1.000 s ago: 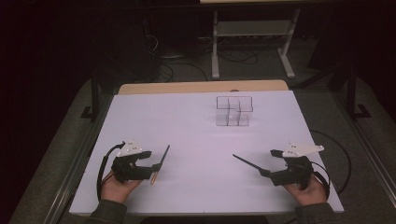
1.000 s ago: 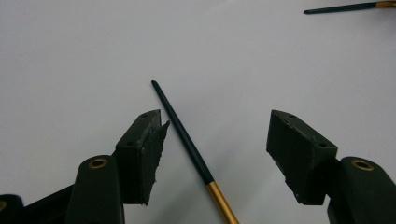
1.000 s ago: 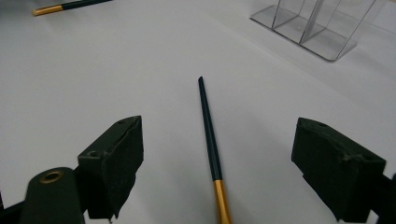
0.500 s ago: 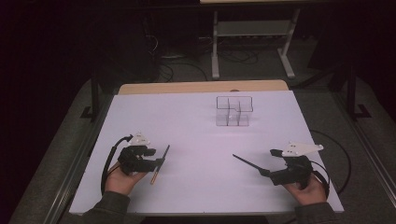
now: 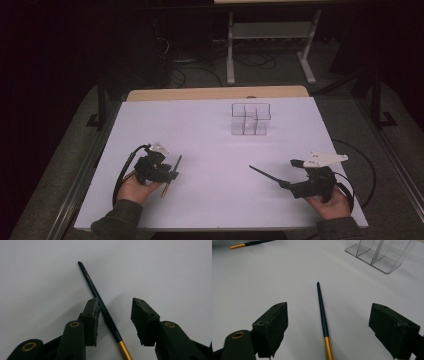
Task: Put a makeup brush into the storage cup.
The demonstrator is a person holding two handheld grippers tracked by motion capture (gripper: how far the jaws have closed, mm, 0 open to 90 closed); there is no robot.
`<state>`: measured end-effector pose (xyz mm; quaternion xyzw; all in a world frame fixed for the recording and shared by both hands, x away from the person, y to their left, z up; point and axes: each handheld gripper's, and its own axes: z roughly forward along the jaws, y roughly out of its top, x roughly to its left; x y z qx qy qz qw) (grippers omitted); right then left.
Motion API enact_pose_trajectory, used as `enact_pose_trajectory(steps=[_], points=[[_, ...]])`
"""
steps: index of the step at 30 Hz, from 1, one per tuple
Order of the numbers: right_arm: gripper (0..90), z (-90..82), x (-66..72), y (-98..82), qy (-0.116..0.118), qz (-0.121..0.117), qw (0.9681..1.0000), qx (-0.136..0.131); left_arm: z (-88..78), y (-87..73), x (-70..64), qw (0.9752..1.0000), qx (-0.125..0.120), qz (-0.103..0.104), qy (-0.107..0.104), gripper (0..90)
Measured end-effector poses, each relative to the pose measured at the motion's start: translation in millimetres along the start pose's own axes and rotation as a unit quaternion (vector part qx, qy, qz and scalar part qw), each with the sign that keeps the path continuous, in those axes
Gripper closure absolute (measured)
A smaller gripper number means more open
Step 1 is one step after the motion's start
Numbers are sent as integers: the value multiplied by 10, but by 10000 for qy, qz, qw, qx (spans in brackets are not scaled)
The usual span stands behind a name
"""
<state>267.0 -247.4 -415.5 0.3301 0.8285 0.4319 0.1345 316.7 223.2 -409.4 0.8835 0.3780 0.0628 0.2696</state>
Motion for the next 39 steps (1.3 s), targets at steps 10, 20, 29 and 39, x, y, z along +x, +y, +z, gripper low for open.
enact_pose_trajectory(steps=[10, 20, 29, 39], points=[[147, 14, 14, 10, -2, -23, 10000, 30, 89, -10, 41, 9987, 426, -195, 188, 630], [147, 8, 12, 14, -13, -55, 10000, 22, 135, 0, 17, 9976, 592, -195, 311, 762], [147, 3, 17, 16, -13, -70, 10000, 16, 144, 6, 16, 9972, 629, -78, 398, 829], [147, 12, 16, 16, -12, -85, 10000, 21, 122, 21, 69, 9971, 734, -27, 219, 833]])
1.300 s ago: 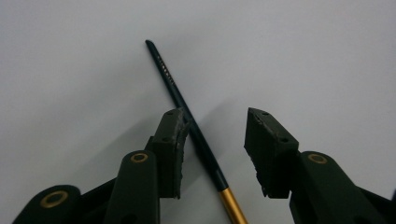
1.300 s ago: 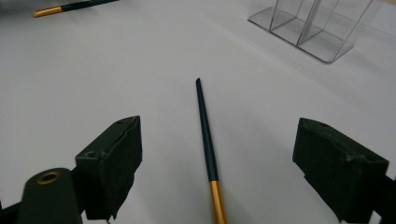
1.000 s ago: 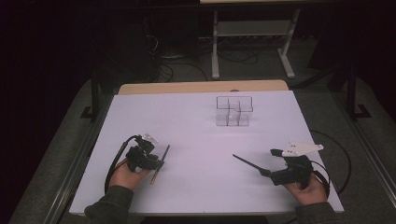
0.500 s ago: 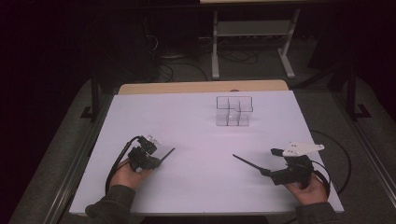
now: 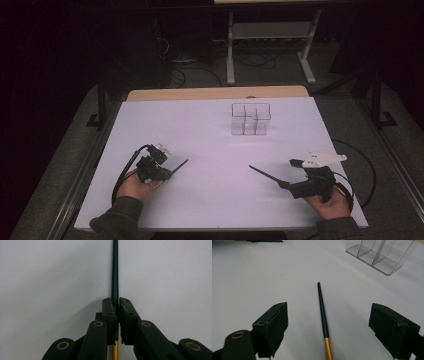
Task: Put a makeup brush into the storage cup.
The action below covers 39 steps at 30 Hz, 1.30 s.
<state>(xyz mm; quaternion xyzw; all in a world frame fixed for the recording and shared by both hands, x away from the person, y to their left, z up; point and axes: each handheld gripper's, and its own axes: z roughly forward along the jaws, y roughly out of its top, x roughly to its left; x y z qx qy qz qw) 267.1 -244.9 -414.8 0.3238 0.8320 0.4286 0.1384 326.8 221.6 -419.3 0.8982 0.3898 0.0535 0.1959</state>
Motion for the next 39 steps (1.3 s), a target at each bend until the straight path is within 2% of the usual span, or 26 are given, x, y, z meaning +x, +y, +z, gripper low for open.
enact_pose_trajectory(steps=[4, 7, 11, 13, 15, 19, 20, 22, 23, 28, 30, 39], points=[[147, 1, -1, 0, 11, 17, 10000, 5, -35, 9, 16, 10000, -8, 19, -76, 834], [147, 0, 10, 3, 24, 2, 10000, 18, -107, 28, -5, 9998, -133, 129, -98, 834], [148, 0, 27, 21, 39, 4, 10000, 1, -161, 43, -29, 9995, -177, 209, -125, 834], [148, -5, 49, 57, 58, -70, 10000, -25, -218, 64, -47, 9990, -285, 300, -191, 834], [148, -13, 81, 93, 70, -107, 9999, -43, -238, 74, -65, 9987, -366, 244, -272, 834], [148, -18, 100, 151, 137, -153, 9998, -80, -279, 103, -81, 9981, -366, 380, -313, 834], [148, -29, 113, 196, 162, -197, 9996, -78, -308, 129, -109, 9973, -450, 436, -388, 834], [147, -35, 115, 219, 176, -221, 9996, -93, -324, 142, -126, 9970, -491, 442, -404, 834], [146, -50, 124, 267, 194, -235, 9995, -98, -367, 177, -148, 9960, -534, 549, -467, 834], [142, -96, 128, 403, 237, -320, 9992, -90, -436, 240, -224, 9939, -641, 697, -563, 833], [142, -103, 127, 425, 257, -340, 9991, -82, -466, 268, -257, 9930, -640, 791, -596, 833], [141, -164, 147, 741, 519, -562, 9971, 50, -545, 385, -379, 9895, -666, 1053, -731, 834]])
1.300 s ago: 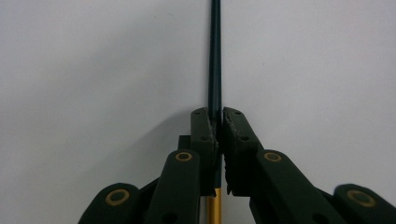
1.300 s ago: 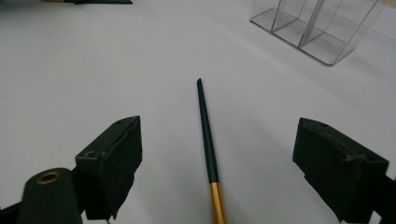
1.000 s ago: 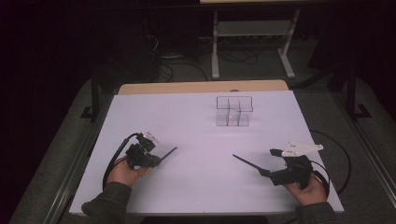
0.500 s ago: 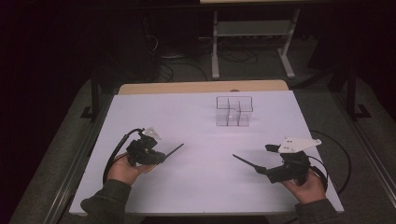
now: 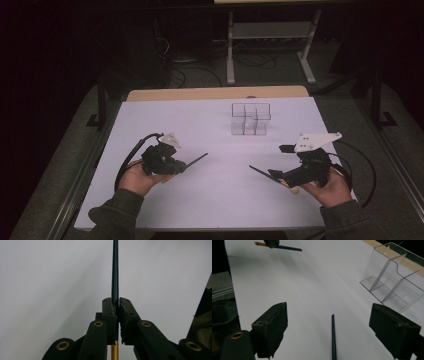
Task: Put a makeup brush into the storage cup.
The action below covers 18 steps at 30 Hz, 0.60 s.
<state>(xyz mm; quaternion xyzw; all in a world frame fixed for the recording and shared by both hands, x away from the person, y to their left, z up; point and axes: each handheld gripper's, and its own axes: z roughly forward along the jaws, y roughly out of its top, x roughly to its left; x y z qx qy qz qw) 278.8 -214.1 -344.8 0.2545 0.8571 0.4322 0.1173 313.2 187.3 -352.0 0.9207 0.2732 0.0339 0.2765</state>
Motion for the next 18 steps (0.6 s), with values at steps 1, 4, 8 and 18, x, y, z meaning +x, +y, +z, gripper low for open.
enact_pose_trajectory(steps=[1, 4, 8, 18], points=[[141, -1, -3, 28, 46, -1, 10000, 14, 0, 16, -10, 10000, -11, 9, -30, 833], [142, 7, -8, 107, 128, -48, 9999, 41, -1, 76, -40, 9999, -19, 99, -97, 833], [142, 19, -3, 193, 206, -111, 9997, 106, -1, 122, -60, 9997, -19, 179, -154, 834], [159, 120, 16, 431, 462, -373, 9977, 320, 15, 251, -165, 9984, -46, 452, -326, 834]])
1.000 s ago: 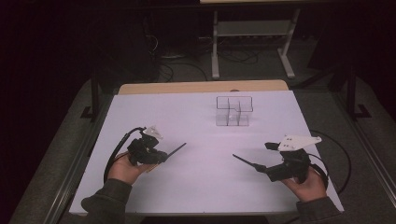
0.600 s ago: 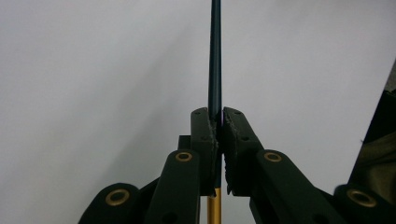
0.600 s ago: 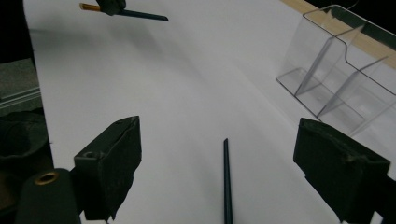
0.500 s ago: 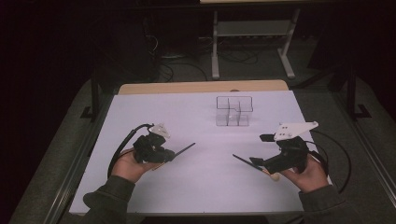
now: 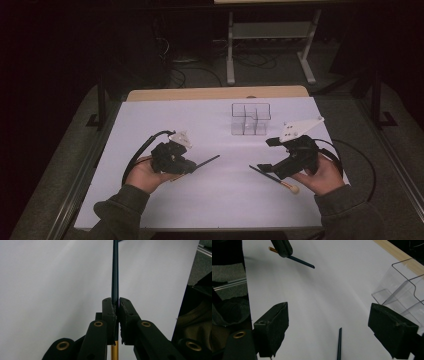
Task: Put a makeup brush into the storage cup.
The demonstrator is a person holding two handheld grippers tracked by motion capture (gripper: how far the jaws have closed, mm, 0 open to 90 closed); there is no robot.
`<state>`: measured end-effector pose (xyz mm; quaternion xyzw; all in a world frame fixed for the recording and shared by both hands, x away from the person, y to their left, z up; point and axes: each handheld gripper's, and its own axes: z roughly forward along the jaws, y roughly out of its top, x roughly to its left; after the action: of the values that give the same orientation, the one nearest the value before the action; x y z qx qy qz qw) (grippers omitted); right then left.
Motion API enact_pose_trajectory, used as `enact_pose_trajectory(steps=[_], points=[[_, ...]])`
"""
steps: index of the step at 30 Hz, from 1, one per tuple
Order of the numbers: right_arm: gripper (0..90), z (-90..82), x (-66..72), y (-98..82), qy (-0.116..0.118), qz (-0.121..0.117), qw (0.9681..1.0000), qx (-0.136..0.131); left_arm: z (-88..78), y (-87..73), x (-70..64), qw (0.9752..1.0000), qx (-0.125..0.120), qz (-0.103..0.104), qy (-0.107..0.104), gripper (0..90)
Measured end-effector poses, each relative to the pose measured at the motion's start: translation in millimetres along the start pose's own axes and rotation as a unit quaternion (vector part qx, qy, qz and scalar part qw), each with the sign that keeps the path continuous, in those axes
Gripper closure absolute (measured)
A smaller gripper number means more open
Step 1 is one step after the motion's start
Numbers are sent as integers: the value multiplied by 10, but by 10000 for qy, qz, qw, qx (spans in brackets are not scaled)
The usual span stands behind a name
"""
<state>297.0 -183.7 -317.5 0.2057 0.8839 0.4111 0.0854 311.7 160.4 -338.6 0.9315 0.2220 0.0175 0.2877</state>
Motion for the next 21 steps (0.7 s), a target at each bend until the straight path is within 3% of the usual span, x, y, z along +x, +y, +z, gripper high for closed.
enact_pose_trajectory(steps=[21], points=[[210, 215, 23, 169, 441, -278, 9981, 330, 100, 233, -221, 9984, 53, 453, -337, 834]])
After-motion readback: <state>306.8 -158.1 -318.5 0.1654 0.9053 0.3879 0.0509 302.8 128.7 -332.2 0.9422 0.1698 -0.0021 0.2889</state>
